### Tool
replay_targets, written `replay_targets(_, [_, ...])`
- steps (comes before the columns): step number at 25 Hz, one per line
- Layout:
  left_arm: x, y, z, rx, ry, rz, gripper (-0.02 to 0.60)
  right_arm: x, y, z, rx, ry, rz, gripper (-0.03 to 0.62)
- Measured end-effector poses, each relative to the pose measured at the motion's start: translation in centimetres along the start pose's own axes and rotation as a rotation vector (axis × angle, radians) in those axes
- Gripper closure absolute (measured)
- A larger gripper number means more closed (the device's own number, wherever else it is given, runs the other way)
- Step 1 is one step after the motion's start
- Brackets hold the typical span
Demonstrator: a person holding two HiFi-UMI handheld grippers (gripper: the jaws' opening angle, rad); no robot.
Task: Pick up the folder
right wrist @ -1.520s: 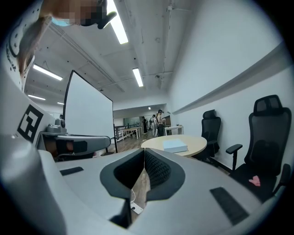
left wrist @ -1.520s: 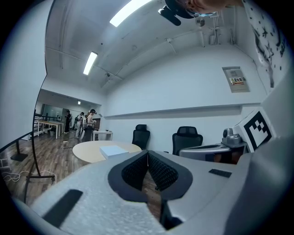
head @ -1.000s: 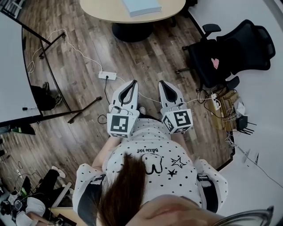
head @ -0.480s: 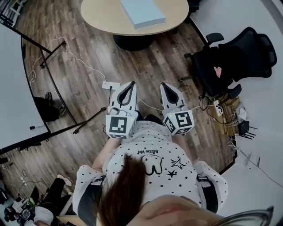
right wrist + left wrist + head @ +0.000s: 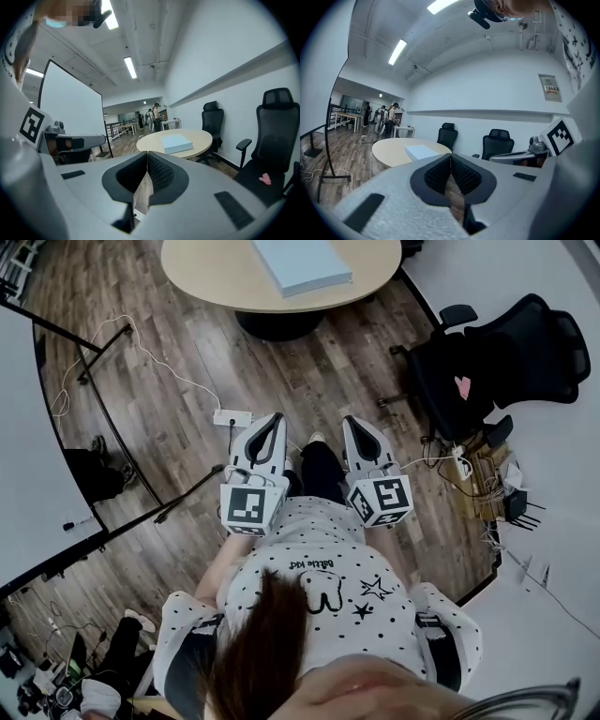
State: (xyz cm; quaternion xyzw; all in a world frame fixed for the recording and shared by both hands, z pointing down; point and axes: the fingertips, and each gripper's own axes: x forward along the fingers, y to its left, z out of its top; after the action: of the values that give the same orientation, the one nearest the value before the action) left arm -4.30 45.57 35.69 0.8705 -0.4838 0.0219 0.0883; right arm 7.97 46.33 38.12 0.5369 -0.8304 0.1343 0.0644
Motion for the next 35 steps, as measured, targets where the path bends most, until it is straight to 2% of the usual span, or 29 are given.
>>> replay_targets(9, [4.0,1.4,0.4,-0.010,0.004,0.032,0.563,3.9,-2.1,1.3,0.007,0.000,0.037,0.588])
replay_targets(26, [17.2,4.9,5.1,-0.008,-0.074,0.168,0.563,15.1,-11.2,7.3,-0.039,-0.002,0.178,0.588])
replay_targets(35, [22.5,4.9,5.7,-0.009,-0.095,0.209,0.563,18.5,-15.2,8.8,-0.049,-0.004,0.235,0.588])
